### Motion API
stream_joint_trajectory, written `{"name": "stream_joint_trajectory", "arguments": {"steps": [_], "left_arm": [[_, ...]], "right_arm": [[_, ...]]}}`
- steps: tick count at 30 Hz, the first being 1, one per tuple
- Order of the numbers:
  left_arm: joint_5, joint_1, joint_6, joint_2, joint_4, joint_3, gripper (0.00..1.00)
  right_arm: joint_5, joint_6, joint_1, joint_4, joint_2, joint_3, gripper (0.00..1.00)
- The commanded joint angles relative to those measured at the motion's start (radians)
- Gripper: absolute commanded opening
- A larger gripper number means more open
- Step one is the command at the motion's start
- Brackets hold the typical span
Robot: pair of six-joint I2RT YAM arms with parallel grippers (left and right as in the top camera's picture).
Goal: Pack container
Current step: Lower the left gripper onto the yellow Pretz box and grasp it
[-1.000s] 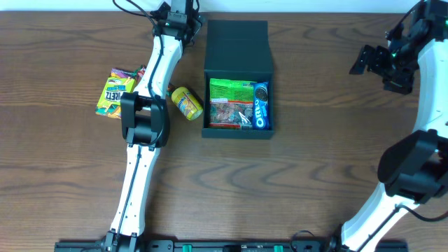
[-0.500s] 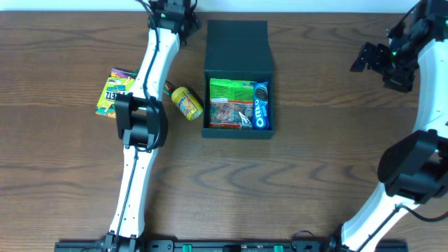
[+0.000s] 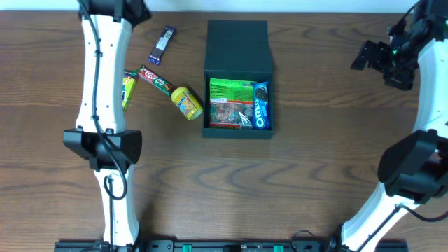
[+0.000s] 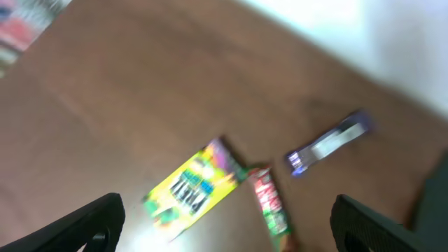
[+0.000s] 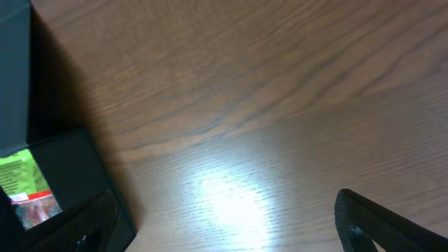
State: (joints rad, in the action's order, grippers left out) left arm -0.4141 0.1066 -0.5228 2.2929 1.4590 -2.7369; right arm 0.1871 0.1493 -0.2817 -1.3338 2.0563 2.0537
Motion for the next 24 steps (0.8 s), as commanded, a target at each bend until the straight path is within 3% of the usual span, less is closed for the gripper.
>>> {"name": "stream_joint_trajectory", "arguments": {"steps": [1,4,9,17,21,24], "left_arm": [[0.062,-0.015,-0.023,-0.047,0.014,0.023,0.95],[0.071,-0.067,0.036,-0.117,-0.005,0.101,0.95],[0.171,-0.193,0.236,-0.194,-0.102,0.358,0.95],[0.31,-0.266,0.727,-0.191,-0.273,0.663,0.95],[0.342,-0.267,0.816,-0.187,-0.386,0.803,0.95],[0.473,-0.267,0.91,-0.187,-0.444,0.891,0.95]], "right_arm": [[0.005,-0.002,0.008,0.006,0.005,-0.001,0.99],[0.005,-0.029,0.008,0.001,0.005,-0.001,0.99],[0.005,-0.034,0.008,-0.009,0.005,-0.001,0.99],[0.005,-0.034,0.008,-0.005,0.005,-0.001,0.99],[0.005,-0.034,0.008,-0.001,0.005,-0.001,0.99],[0.004,-0.034,0.008,0.002,0.005,-0.001,0.99]]}}
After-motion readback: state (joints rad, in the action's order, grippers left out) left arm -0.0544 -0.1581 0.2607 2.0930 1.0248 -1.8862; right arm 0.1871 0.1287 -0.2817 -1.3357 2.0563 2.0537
